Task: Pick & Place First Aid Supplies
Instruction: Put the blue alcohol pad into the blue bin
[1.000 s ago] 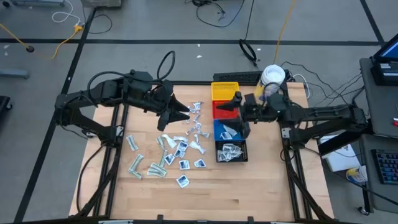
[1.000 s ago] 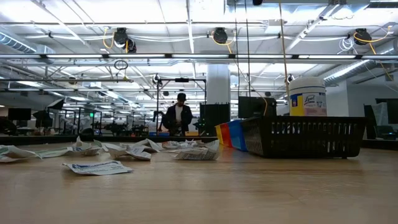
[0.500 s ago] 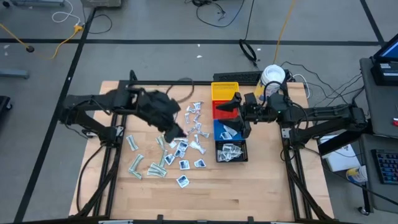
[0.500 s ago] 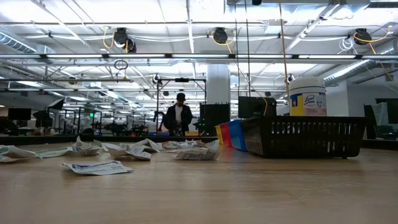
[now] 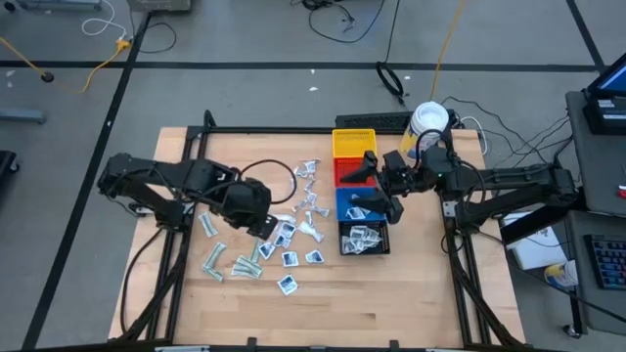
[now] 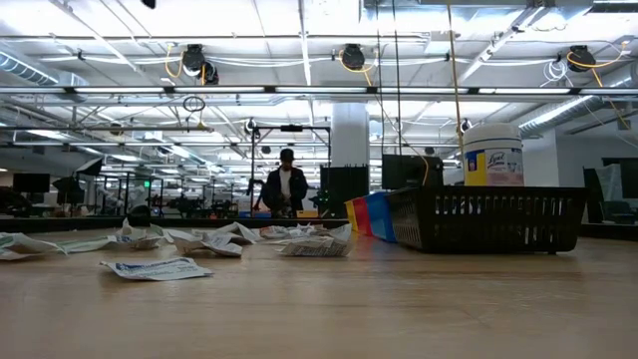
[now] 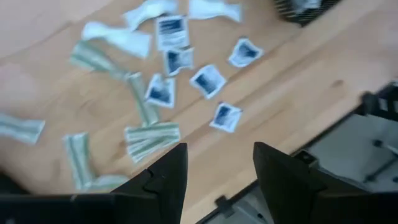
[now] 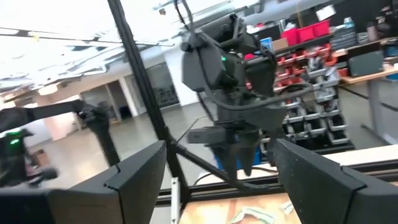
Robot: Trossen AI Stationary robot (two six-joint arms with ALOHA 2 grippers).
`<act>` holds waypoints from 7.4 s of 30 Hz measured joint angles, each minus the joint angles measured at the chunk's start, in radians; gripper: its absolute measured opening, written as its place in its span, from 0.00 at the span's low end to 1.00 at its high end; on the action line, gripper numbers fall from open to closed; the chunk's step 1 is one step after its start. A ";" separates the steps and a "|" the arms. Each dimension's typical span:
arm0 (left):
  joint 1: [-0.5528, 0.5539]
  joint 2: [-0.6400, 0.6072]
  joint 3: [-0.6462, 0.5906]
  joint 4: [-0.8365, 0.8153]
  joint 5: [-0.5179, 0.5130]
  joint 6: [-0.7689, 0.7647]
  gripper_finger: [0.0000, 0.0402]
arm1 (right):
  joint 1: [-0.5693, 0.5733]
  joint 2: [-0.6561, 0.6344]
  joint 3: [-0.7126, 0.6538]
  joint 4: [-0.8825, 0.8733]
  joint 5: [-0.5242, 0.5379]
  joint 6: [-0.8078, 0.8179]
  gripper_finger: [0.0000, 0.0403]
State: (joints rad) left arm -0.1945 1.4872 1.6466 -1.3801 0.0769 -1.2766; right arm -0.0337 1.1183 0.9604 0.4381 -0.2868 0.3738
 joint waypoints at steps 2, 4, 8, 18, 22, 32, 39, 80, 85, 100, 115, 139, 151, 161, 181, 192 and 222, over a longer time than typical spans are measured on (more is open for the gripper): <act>-0.007 0.000 0.000 -0.037 0.000 -0.023 0.46 | 0.000 0.000 0.000 0.000 -0.007 0.000 0.73; -0.015 0.000 0.000 -0.070 -0.002 -0.036 0.46 | 0.000 0.000 0.000 0.000 -0.013 0.000 0.73; -0.043 0.048 -0.021 -0.085 -0.005 -0.036 0.46 | 0.000 0.000 0.000 0.000 -0.033 -0.009 0.73; -0.098 0.234 -0.107 -0.004 -0.046 -0.021 0.46 | 0.000 -0.015 0.000 0.009 -0.034 -0.061 0.73; -0.103 0.291 -0.163 0.125 -0.045 0.000 0.46 | 0.000 -0.031 -0.001 0.007 -0.034 -0.075 0.73; -0.111 0.451 -0.329 0.245 -0.016 -0.041 0.46 | 0.000 -0.065 -0.001 -0.025 -0.033 -0.076 0.73; -0.109 0.496 -0.349 0.350 -0.002 -0.014 0.46 | 0.000 -0.078 -0.001 -0.035 -0.032 -0.077 0.73; -0.082 0.128 -0.353 0.380 -0.066 0.063 0.00 | -0.006 -0.078 -0.001 -0.015 -0.031 -0.133 0.73; -0.082 -0.008 -0.353 0.426 -0.082 0.098 0.00 | -0.006 -0.078 -0.001 0.000 -0.031 -0.152 0.73; -0.059 -0.270 -0.352 0.805 -0.235 0.630 0.00 | -0.063 -0.078 -0.001 -0.024 -0.030 -0.018 0.73; 0.108 -0.234 -0.306 1.212 -0.014 1.127 0.00 | -0.077 0.017 0.184 -0.236 -0.023 0.020 0.73; 0.236 -0.065 -0.002 1.006 0.225 1.275 0.00 | -0.049 0.258 0.494 -0.260 -0.111 0.041 0.66; 0.236 -0.066 -0.002 1.008 0.210 1.248 0.00 | -0.030 0.267 0.495 -0.241 -0.042 0.029 0.02; 0.275 -0.080 -0.003 0.812 0.211 1.005 0.26 | -0.092 0.168 0.501 -0.637 -0.082 -0.089 0.00; 0.285 -0.078 -0.003 0.726 0.210 0.908 0.44 | -0.210 0.266 0.551 -1.473 0.105 -0.543 0.00; 0.285 -0.078 -0.003 0.727 0.210 0.915 0.46 | -0.170 0.264 0.107 -1.066 0.183 -0.574 0.00; 0.249 -0.035 -0.003 0.347 0.093 0.895 0.46 | -0.155 0.197 -0.082 -0.671 0.286 -0.540 0.68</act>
State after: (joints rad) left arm 0.0542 1.4522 1.6436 -1.0327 0.1698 -0.3819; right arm -0.1883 1.3153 0.8780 -0.2327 -0.0010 -0.1663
